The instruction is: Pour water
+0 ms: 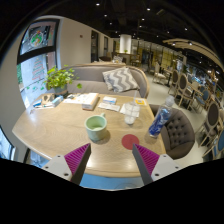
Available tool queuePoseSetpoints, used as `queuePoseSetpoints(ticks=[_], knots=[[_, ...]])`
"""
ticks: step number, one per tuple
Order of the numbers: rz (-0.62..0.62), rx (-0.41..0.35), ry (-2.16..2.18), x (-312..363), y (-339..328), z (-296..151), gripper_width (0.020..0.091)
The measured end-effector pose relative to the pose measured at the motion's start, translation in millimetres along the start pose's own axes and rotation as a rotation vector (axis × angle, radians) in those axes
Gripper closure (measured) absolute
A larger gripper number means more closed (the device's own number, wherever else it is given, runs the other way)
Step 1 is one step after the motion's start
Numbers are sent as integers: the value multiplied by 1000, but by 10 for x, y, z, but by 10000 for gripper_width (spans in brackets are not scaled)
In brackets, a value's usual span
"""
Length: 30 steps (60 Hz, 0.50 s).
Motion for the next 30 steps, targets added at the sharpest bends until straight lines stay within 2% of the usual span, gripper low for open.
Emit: queuePoseSetpoints(ticks=[16,30], knots=[[91,-88,86,-1856,695,46,248],[80,-165,120,-2529,1600,-213,256]])
Point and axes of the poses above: the point between the fingertips, and its own axes, seen from behind it with the camera up: x to the left, z down, y forward, the way the camera looks, the point moved 8 cm from there along -y, backward, against the way the camera looks, and after that the axes turned 5 degrees about -z, right-handed, at the moved point
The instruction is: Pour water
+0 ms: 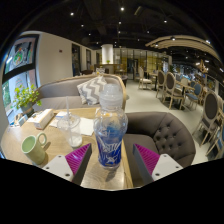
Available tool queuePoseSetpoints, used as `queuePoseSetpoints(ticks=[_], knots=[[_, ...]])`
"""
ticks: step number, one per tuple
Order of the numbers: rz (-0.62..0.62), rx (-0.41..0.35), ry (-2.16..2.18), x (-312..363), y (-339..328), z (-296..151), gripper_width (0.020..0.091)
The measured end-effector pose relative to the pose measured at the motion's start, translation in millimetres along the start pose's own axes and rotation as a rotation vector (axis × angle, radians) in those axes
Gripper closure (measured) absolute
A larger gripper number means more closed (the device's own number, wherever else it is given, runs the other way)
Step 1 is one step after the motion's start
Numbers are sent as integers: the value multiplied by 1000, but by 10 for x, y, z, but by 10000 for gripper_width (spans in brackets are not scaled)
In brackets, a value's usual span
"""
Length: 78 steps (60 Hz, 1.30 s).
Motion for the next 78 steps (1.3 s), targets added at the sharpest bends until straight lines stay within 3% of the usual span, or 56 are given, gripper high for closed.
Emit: queuePoseSetpoints(ticks=[6,17,30,37,39,51,68,78], knots=[[-19,-9,5,0,325,4,306],[-32,-30,20,22,564,-3,614],[-34,-41,-4,5,560,-3,734],[-5,-24,-29,25,559,-39,735],[5,-27,-44,35,557,-62,771],[94,-46,-129,162,411,-337,770],[405,-54,-647,691,-89,-960,772],[536,15,-1116,1390,-141,-1008,775]])
Point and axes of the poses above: the point between the fingertips, and its own axes, seen from behind it with the camera up: x to the left, z down, y forward, the way the camera looks, the point moved 8 cm from there along -y, backward, against the way the camera looks, and after that the axes turned 5 degrees about -z, right-handed, at the moved point
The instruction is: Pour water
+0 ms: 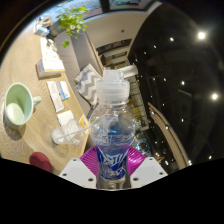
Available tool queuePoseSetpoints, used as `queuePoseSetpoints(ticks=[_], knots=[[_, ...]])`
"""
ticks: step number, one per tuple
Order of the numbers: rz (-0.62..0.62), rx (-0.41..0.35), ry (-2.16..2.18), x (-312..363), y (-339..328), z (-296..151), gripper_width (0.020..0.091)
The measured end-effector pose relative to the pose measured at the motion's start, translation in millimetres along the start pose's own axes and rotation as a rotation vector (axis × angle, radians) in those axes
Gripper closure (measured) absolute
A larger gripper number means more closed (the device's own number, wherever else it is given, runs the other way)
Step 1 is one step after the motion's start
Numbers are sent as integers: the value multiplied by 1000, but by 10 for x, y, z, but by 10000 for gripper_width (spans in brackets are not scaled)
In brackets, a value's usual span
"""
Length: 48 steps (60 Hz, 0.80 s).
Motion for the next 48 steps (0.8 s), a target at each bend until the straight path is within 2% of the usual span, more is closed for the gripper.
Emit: queuePoseSetpoints(ticks=[10,17,25,36,48], knots=[[49,27,-452,414,-161,-312,775],[26,92,-677,629,-170,-283,773],[9,123,-821,755,-181,-255,774],[-35,133,-685,708,-247,-289,772],[-146,50,-74,307,-445,-428,769]])
Point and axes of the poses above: the point between the fingertips, and its own axes, seen from behind it with the camera up: x to the left, z down, y forward, the way the camera looks, the point moved 8 cm from there along -y, backward, against the way the camera looks, and after that the axes turned 5 degrees about -z, right-handed, at the moved point
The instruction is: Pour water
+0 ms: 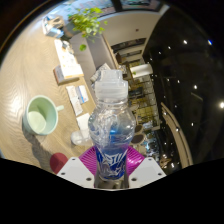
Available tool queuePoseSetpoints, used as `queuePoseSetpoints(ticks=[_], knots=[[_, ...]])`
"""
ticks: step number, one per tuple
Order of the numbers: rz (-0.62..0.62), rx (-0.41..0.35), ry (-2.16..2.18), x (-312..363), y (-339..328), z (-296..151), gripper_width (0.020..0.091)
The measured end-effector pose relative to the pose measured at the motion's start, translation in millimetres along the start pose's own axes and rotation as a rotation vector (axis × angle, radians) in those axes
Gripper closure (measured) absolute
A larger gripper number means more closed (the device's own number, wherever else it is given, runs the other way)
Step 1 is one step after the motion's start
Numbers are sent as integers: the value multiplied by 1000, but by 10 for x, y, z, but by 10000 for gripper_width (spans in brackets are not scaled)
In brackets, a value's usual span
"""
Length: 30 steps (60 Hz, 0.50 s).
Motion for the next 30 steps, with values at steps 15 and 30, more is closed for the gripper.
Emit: queuePoseSetpoints(ticks=[15,30], knots=[[-201,-180,719,-199,-49,117,769],[-370,-202,1113,401,332,522,766]])
Point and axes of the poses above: the point between the fingertips, and its own axes, seen from behind it with the camera up: x to the left, z down, y forward, the way the camera looks, the point moved 8 cm from there along -y, backward, against the way the camera looks, and after that the axes turned 5 degrees about -z, right-handed, at the moved point
